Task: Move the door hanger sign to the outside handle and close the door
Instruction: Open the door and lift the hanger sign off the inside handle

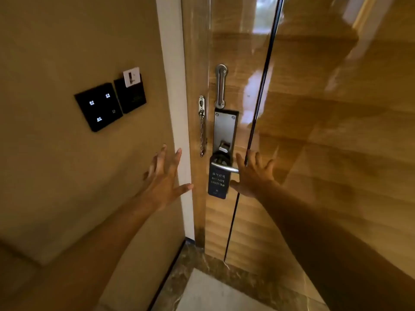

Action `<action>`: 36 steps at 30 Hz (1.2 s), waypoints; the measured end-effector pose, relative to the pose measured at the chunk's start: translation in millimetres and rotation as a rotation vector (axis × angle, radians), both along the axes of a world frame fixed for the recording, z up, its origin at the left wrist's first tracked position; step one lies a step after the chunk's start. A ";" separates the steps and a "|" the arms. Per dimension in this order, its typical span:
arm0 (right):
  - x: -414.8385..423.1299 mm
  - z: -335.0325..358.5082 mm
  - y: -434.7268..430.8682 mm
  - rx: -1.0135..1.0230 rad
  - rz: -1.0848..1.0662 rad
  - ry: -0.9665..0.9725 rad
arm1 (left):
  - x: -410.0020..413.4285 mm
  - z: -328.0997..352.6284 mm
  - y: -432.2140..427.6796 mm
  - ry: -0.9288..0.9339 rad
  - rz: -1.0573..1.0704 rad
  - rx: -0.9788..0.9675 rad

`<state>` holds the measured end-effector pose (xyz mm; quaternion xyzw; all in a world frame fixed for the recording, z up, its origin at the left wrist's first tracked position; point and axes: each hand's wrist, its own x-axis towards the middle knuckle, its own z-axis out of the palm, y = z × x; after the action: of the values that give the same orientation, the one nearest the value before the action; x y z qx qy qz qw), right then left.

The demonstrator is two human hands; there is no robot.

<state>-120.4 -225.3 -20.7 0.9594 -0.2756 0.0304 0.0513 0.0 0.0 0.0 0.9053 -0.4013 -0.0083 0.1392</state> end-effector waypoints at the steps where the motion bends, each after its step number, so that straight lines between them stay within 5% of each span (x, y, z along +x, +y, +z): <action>1: 4.8 -7.3 -1.3 0.034 -0.017 0.030 | 1.3 -6.6 -3.7 -0.001 -0.002 0.025; 14: 57.5 -69.3 -20.3 0.080 0.035 -0.016 | 27.8 -65.5 -9.4 0.000 0.054 0.128; 27: 89.2 -135.7 -22.9 0.717 -0.109 -0.592 | 39.8 -85.4 10.5 0.082 0.092 0.126; 36: 76.3 -141.9 -5.1 0.770 -0.134 -0.598 | 28.3 -84.2 28.4 0.160 0.141 0.056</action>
<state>-44.1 -230.3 -162.6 0.8381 -0.3304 0.1970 -0.3868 28.3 28.4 -84.2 0.9312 -0.3237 -0.0819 0.1459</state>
